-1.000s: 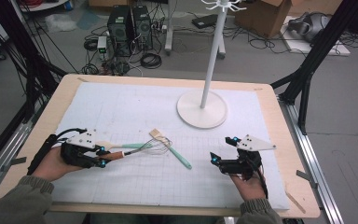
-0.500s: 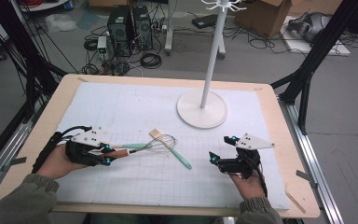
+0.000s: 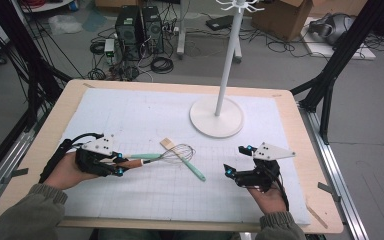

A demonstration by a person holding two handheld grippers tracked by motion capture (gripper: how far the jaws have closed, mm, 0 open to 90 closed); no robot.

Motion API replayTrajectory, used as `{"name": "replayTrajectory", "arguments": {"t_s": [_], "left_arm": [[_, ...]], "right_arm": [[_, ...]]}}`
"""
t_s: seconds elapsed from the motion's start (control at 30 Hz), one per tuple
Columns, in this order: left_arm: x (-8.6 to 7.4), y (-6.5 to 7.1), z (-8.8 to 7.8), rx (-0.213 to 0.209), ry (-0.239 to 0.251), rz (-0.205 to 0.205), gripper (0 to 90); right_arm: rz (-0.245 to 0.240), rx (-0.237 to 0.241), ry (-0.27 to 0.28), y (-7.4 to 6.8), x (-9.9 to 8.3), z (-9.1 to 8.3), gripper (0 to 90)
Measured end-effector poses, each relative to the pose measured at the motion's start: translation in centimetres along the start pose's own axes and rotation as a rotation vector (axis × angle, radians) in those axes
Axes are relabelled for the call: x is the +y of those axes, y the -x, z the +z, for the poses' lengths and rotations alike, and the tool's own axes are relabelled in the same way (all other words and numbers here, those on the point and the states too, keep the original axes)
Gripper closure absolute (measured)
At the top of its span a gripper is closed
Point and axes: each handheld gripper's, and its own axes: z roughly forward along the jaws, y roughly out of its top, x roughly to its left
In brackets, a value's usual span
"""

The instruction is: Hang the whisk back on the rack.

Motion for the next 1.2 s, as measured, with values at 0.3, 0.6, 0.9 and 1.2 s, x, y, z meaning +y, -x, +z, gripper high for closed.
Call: {"name": "replayTrajectory", "arguments": {"t_s": [0.3, 0.6, 0.9, 1.2], "left_arm": [[1.2, 0.1, 0.8, -0.008, -0.004, 0.021, 70.4], [3.0, 0.8, 2.0, -0.019, -0.003, 0.047, 70.4], [4.5, 1.5, 3.4, -0.057, -0.001, 0.073, 70.4], [5.7, 1.8, 4.3, -0.085, -0.014, 0.089, 70.4]], "right_arm": [[-0.049, 0.062, -0.004, -0.4, 1.6, -0.5, 16.7], [-0.110, 0.146, -0.034, -0.9, 4.1, -0.2, 16.7], [-0.161, 0.199, -0.069, -1.7, 6.1, 0.3, 16.8], [-0.193, 0.239, -0.101, -2.4, 7.5, 1.2, 16.8]]}}
